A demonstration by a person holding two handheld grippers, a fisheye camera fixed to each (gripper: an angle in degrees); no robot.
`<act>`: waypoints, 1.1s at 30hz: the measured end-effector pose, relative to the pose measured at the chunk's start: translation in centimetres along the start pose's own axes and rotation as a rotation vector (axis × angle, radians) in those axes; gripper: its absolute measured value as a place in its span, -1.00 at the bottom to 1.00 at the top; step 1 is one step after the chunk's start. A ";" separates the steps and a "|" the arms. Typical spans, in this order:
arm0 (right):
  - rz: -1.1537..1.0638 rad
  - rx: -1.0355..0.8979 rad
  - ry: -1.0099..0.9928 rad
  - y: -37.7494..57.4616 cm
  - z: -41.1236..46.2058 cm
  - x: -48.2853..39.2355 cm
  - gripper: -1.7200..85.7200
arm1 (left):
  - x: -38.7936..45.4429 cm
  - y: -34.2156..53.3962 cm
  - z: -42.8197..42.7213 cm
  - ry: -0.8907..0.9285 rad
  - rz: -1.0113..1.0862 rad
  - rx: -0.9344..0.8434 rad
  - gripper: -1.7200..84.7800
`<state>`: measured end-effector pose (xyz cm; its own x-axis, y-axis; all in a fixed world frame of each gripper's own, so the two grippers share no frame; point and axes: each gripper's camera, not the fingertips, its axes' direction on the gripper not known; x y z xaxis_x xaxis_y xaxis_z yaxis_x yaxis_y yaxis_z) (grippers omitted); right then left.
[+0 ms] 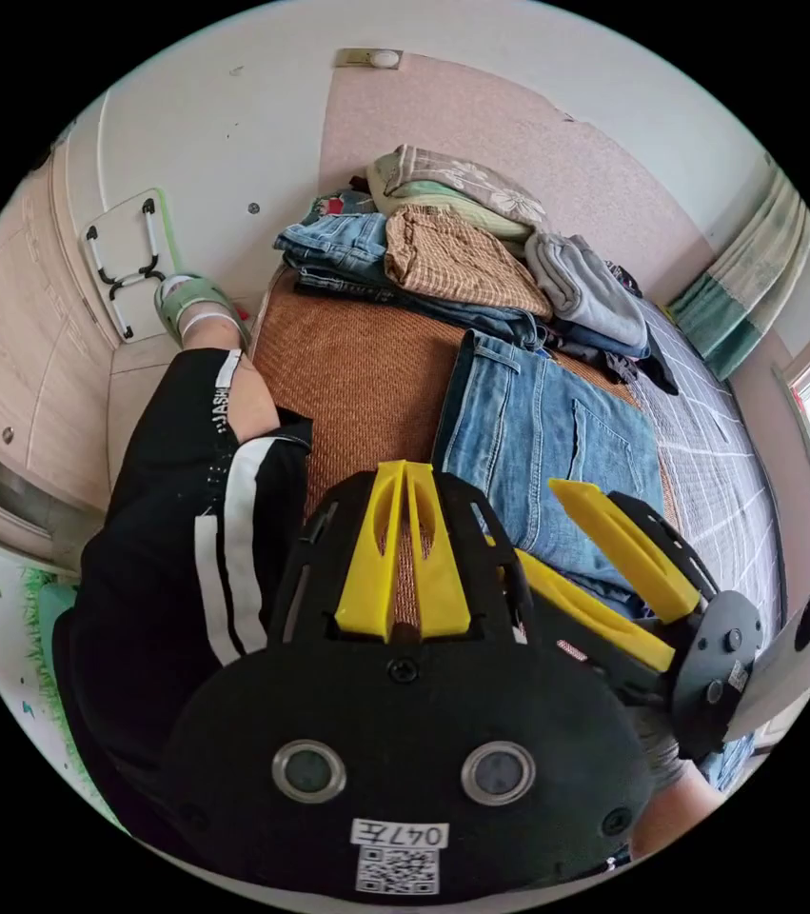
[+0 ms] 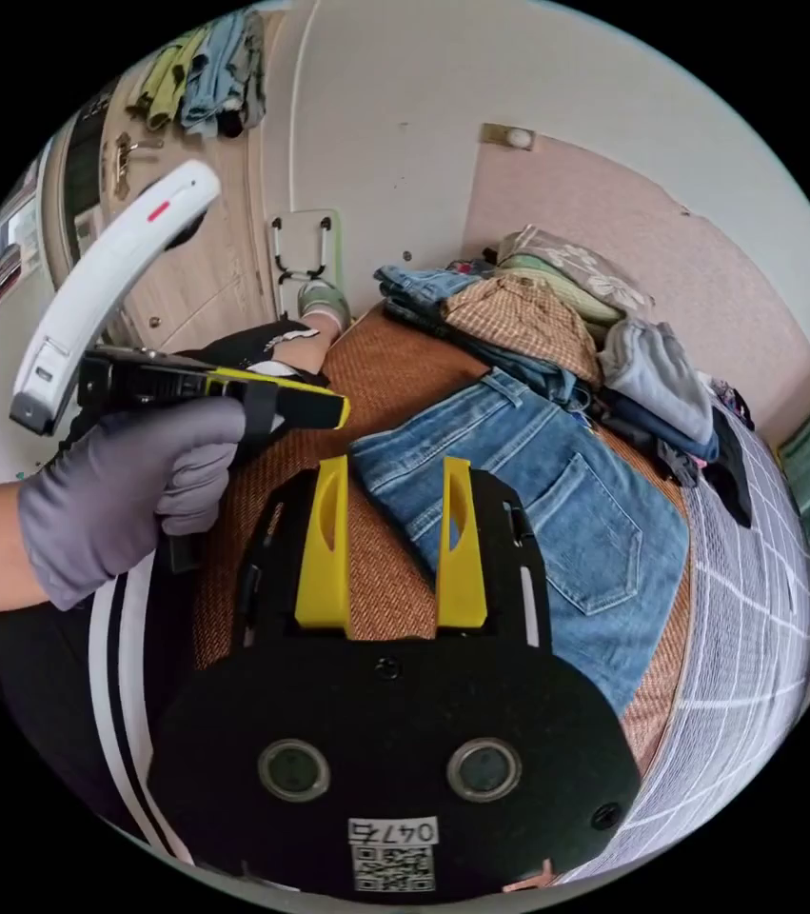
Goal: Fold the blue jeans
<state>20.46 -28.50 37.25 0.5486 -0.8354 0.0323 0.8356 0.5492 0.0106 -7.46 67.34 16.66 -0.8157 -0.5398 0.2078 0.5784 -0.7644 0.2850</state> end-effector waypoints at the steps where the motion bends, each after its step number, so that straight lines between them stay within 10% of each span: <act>1: -0.014 -0.003 -0.009 0.0 0.4 -0.2 -0.75 | -0.3 0.3 0.0 -0.003 -0.006 0.005 -0.98; 11: -0.106 -0.040 0.038 1.6 5.6 -0.4 -0.95 | -4.1 3.3 0.5 -0.017 -0.028 0.077 -0.98; 23: 0.621 0.223 0.292 18.8 -8.8 22.5 -0.96 | -4.2 3.0 3.8 0.003 0.058 0.024 -0.98; 33: 1.166 -0.292 0.485 44.3 -8.0 28.0 -0.96 | -0.5 0.9 8.3 -0.005 0.201 -0.070 -0.98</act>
<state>73.10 -27.73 30.65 0.8545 0.1734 -0.4896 -0.1976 0.9803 0.0023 -6.52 69.88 24.61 -0.6835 -0.6825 0.2588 0.7279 -0.6640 0.1712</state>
